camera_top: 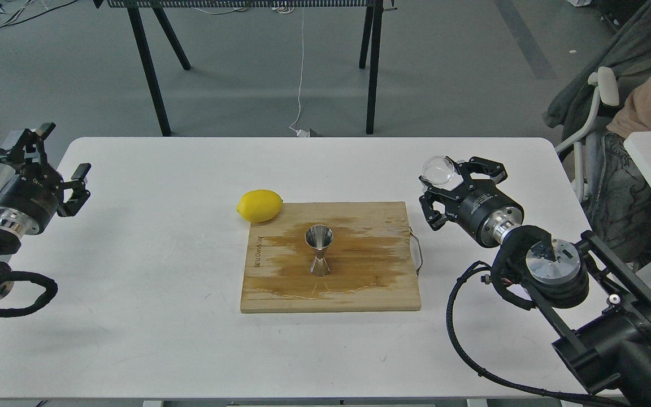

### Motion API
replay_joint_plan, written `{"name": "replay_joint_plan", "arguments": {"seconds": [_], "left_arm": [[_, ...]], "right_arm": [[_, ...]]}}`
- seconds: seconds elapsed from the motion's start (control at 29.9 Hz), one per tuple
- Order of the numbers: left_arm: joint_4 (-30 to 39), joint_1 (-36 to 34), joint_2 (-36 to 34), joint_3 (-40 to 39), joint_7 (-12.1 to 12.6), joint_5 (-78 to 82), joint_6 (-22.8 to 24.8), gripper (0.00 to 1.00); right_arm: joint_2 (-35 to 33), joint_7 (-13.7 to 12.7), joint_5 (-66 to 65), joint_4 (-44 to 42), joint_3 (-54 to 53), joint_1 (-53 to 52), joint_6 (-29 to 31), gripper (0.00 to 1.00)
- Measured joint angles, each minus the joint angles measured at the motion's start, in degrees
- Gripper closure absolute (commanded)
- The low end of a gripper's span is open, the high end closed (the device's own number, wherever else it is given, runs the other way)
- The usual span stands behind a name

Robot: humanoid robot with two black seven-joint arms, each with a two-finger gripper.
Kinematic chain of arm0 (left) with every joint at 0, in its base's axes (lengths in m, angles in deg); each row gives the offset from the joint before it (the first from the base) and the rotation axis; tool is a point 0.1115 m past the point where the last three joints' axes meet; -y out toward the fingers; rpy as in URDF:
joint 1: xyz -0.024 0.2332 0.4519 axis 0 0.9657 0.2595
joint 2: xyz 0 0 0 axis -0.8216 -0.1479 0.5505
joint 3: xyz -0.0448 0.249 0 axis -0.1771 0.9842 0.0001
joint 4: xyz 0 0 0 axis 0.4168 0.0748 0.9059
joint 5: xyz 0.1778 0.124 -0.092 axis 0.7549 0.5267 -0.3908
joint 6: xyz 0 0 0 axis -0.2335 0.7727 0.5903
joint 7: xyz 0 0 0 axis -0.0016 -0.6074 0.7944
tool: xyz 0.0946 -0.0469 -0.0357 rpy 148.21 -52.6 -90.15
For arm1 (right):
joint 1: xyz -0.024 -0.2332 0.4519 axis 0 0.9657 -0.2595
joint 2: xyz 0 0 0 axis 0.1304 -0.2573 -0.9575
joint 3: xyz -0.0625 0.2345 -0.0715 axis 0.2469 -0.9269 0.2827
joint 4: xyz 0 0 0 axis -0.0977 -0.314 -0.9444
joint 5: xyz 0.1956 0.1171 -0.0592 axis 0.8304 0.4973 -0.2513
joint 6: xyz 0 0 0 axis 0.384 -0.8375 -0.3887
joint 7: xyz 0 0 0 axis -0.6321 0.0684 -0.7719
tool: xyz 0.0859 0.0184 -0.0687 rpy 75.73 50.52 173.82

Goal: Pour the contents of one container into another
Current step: 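Lift the glass with the right gripper and carry it above the jigger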

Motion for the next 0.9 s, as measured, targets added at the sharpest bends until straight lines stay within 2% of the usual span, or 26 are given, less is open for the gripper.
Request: {"name": "replay_joint_plan", "arguments": {"seconds": [0.43, 0.9], "left_arm": [[0.0, 0.0, 0.4, -0.1, 0.0, 0.0, 0.0, 0.01], [-0.1, 0.0, 1.3, -0.1, 0.0, 0.2, 0.0, 0.01]], "right_arm": [[0.1, 0.0, -9.4, -0.5, 18.0, -12.7, 0.1, 0.52], [-0.2, -1.8, -15.3, -0.6, 27.7, -17.0, 0.1, 0.52]]}}
